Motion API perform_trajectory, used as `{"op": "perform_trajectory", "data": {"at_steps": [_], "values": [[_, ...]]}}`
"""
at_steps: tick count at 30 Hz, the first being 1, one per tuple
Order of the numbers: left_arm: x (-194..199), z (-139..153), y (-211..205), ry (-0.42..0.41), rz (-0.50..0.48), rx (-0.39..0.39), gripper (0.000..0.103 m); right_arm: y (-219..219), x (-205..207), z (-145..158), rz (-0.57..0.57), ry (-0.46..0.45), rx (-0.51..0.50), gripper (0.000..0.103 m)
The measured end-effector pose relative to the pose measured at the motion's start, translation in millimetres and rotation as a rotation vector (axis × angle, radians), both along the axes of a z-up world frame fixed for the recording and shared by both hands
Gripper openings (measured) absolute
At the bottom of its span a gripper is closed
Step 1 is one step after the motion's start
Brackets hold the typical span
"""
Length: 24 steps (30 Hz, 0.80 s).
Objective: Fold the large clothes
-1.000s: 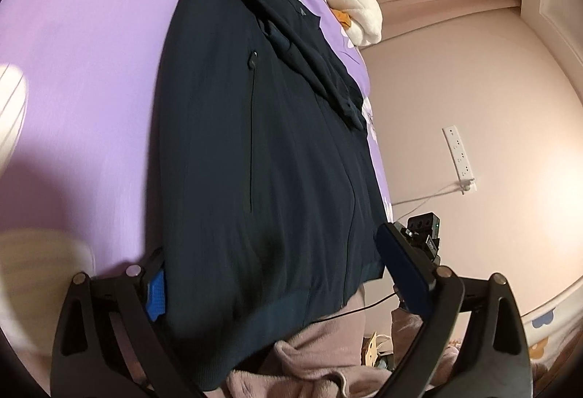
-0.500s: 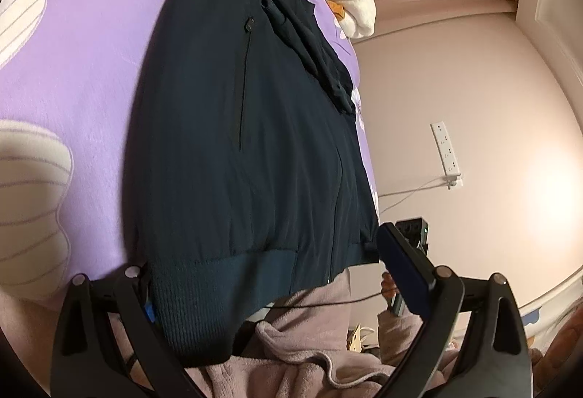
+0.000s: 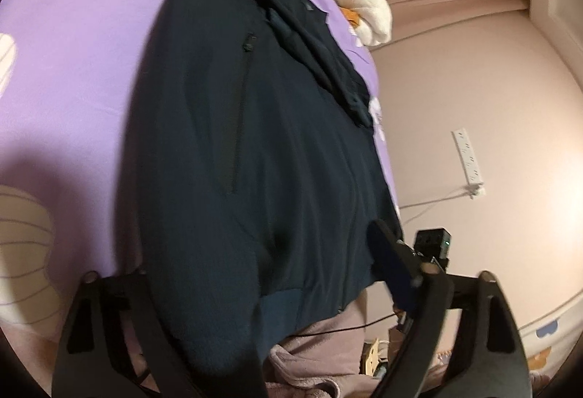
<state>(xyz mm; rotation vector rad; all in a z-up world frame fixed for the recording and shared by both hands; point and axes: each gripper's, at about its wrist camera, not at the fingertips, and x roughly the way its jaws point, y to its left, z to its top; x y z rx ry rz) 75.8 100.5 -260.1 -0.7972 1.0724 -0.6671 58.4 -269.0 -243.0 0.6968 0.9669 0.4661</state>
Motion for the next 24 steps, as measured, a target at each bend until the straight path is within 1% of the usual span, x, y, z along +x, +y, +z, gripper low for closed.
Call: {"op": "perform_trajectory", "data": {"at_steps": [1,2,3,4,5,6,7,9,10,11,12,14,18,24], "values": [[-0.5,-1.8,2.1,0.007,0.010,0.007,0.072,-3.1,-1.9,-0.9,-0.006,0.003,-0.001,0.074],[-1.2,-3.2,3.8,0.012,0.018,0.011,0.066,-7.8,-4.9,-2.7,-0.015,0.007,0.000,0.066],[-2.1,-4.8,6.4,0.017,0.027,0.014,0.063,-11.0,-7.2,-3.8,-0.025,0.010,0.004,0.057],[-3.0,-6.0,8.7,0.020,0.033,0.017,0.057,-15.7,-9.6,-6.3,-0.041,0.016,0.014,0.049],[-3.4,-6.6,9.7,0.021,0.037,0.026,0.051,-17.2,-11.3,-7.9,-0.052,0.020,0.020,0.045],[-3.6,-7.2,9.7,0.021,0.038,0.035,0.048,-20.5,-13.1,-10.4,-0.068,0.026,0.027,0.036],[-4.3,-7.8,10.1,0.019,0.040,0.046,0.044,-22.1,-14.1,-12.1,-0.082,0.032,0.029,0.030],[-4.1,-8.4,8.9,0.018,0.050,0.073,0.033,-22.9,-16.1,-13.9,-0.110,0.041,0.019,0.026],[-3.4,-9.3,8.8,0.024,0.060,0.092,0.022,-21.3,-16.9,-12.9,-0.117,0.036,0.005,0.026],[-2.6,-9.9,8.8,0.028,0.068,0.097,0.015,-18.0,-16.9,-10.1,-0.119,0.030,-0.006,0.025],[-2.6,-9.4,8.6,0.025,0.073,0.094,0.014,-14.1,-17.1,-6.0,-0.121,0.018,-0.027,0.023],[-4.1,-2.4,5.3,-0.008,0.077,0.113,0.013,-9.7,-17.3,0.9,-0.121,-0.008,-0.040,0.020],[-7.8,23.2,-6.6,-0.117,0.071,0.159,0.012,-4.3,-16.3,17.2,-0.117,-0.082,-0.008,0.016],[-7.8,63.1,-23.0,-0.275,0.067,0.218,0.012,7.8,-9.8,40.3,-0.080,-0.192,0.035,0.016]]}}
